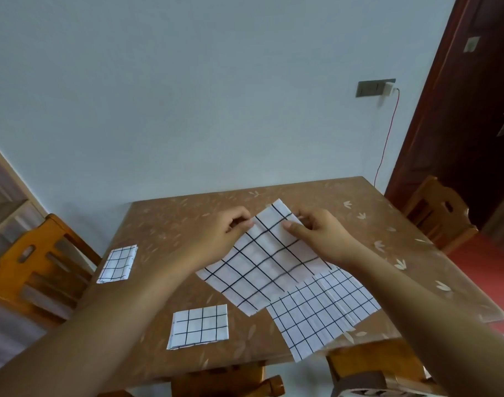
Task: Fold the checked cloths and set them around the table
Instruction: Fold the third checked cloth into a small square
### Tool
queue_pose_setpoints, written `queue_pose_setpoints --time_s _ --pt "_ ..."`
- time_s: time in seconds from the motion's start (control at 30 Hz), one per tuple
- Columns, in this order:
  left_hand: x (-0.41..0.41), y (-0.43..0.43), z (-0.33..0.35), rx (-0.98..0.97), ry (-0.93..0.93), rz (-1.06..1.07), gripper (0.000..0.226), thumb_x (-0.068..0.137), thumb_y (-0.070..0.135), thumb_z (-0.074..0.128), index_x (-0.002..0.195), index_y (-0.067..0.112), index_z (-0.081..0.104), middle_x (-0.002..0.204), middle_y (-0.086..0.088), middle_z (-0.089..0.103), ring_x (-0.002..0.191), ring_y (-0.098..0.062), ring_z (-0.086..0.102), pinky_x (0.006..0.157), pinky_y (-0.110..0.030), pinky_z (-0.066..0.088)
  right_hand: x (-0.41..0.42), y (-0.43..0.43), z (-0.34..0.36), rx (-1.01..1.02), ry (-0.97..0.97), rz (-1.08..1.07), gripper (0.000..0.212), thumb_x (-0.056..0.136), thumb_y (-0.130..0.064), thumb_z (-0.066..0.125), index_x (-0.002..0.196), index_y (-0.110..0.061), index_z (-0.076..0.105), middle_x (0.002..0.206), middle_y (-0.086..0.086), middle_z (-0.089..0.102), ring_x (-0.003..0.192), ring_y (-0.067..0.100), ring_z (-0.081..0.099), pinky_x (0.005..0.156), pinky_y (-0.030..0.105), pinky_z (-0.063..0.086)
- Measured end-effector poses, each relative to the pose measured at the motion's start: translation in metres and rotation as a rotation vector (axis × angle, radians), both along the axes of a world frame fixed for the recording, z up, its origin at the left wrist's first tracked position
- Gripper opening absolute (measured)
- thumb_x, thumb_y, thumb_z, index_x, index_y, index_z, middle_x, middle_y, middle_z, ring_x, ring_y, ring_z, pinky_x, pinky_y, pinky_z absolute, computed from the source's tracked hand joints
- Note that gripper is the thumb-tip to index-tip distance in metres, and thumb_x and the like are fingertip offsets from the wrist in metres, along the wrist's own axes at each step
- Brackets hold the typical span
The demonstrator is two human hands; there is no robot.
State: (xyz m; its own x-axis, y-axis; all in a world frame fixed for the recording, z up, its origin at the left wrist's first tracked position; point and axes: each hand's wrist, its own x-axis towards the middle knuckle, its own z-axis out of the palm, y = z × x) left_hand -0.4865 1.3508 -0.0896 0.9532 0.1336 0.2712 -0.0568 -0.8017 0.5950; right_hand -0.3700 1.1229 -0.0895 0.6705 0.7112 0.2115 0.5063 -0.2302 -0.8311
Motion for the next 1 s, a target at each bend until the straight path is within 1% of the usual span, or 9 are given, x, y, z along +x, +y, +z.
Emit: queue_pose_setpoints --time_s 0.13,0.3,0.43,0.5,0.57,0.63,0.7,0.83,1.0 --pt "-0.006 0.004 0.002 -0.075 -0.031 0.036 0.012 0.101 0.039 0.057 0.091 0.045 0.062 0.085 0.014 0.064 0.076 -0.009 0.058 0.073 -0.037 0.05 0.007 -0.008 -0.011 -0.033 0.026 -0.035 0.046 0.097 -0.041 0.064 0.077 0.0 0.059 0.061 -0.001 0.039 0.056 0.014 0.036 0.057 0.034 0.03" --pt "-0.005 -0.011 0.016 -0.051 0.086 -0.037 0.024 0.094 0.063 0.05 0.105 0.046 0.064 0.093 0.006 0.071 0.085 -0.02 0.067 0.081 -0.05 0.056 0.006 0.001 -0.002 -0.096 -0.092 0.021 0.038 0.1 -0.031 0.065 0.08 0.001 0.062 0.054 -0.007 0.037 0.049 0.008 0.032 0.05 0.024 0.027" --pt "-0.001 -0.02 0.026 -0.121 0.009 -0.017 0.02 0.103 0.043 0.051 0.099 0.053 0.068 0.085 0.009 0.072 0.077 -0.016 0.066 0.074 -0.04 0.052 0.014 0.0 -0.001 -0.079 -0.048 0.039 0.033 0.099 -0.032 0.067 0.084 -0.002 0.067 0.056 -0.005 0.041 0.051 0.008 0.034 0.052 0.025 0.029" --pt "-0.002 -0.016 0.028 -0.186 -0.044 0.022 0.027 0.104 0.032 0.054 0.092 0.052 0.07 0.084 0.007 0.072 0.077 -0.016 0.065 0.073 -0.033 0.05 0.022 -0.006 -0.008 -0.036 0.036 0.016 0.036 0.096 -0.035 0.07 0.085 0.0 0.066 0.062 0.007 0.051 0.054 0.01 0.044 0.056 0.028 0.039" --pt "-0.004 -0.013 0.031 -0.299 -0.049 0.049 0.027 0.104 0.03 0.055 0.091 0.047 0.072 0.091 0.001 0.075 0.087 -0.019 0.07 0.079 -0.035 0.053 0.03 -0.012 -0.019 0.1 0.215 -0.018 0.043 0.089 -0.04 0.074 0.089 0.003 0.065 0.078 0.022 0.068 0.071 0.025 0.066 0.075 0.045 0.06" --pt "-0.004 -0.012 0.033 -0.446 -0.04 0.064 0.022 0.104 0.028 0.055 0.096 0.038 0.074 0.098 0.006 0.078 0.093 -0.013 0.073 0.083 -0.033 0.056 0.036 -0.014 -0.026 0.253 0.414 -0.068 0.035 0.088 -0.031 0.078 0.089 0.001 0.063 0.092 0.024 0.073 0.088 0.042 0.07 0.094 0.054 0.058" --pt "-0.003 -0.013 0.034 -0.617 -0.039 0.066 0.017 0.102 0.029 0.056 0.103 0.029 0.073 0.103 0.006 0.079 0.098 -0.012 0.074 0.089 -0.035 0.057 0.033 -0.012 -0.026 0.389 0.599 -0.049 0.03 0.081 -0.027 0.082 0.093 -0.006 0.065 0.091 0.014 0.072 0.087 0.034 0.066 0.091 0.048 0.056" --pt "0.0 -0.013 0.038 -0.889 -0.105 0.073 0.028 0.095 0.031 0.06 0.113 0.013 0.071 0.114 -0.005 0.077 0.11 -0.019 0.072 0.099 -0.041 0.053 0.018 -0.005 -0.028 0.375 0.774 0.075 0.061 0.077 -0.036 0.084 0.126 -0.006 0.067 0.121 0.019 0.071 0.104 0.03 0.067 0.094 0.046 0.048" --pt "0.002 -0.008 0.045 -1.115 -0.099 0.114 0.026 0.102 0.027 0.056 0.118 0.012 0.069 0.122 -0.011 0.073 0.117 -0.026 0.068 0.108 -0.052 0.047 0.005 0.008 -0.028 0.337 0.786 0.061 0.028 0.085 -0.019 0.078 0.108 -0.003 0.074 0.114 0.019 0.076 0.106 0.034 0.073 0.093 0.045 0.057"
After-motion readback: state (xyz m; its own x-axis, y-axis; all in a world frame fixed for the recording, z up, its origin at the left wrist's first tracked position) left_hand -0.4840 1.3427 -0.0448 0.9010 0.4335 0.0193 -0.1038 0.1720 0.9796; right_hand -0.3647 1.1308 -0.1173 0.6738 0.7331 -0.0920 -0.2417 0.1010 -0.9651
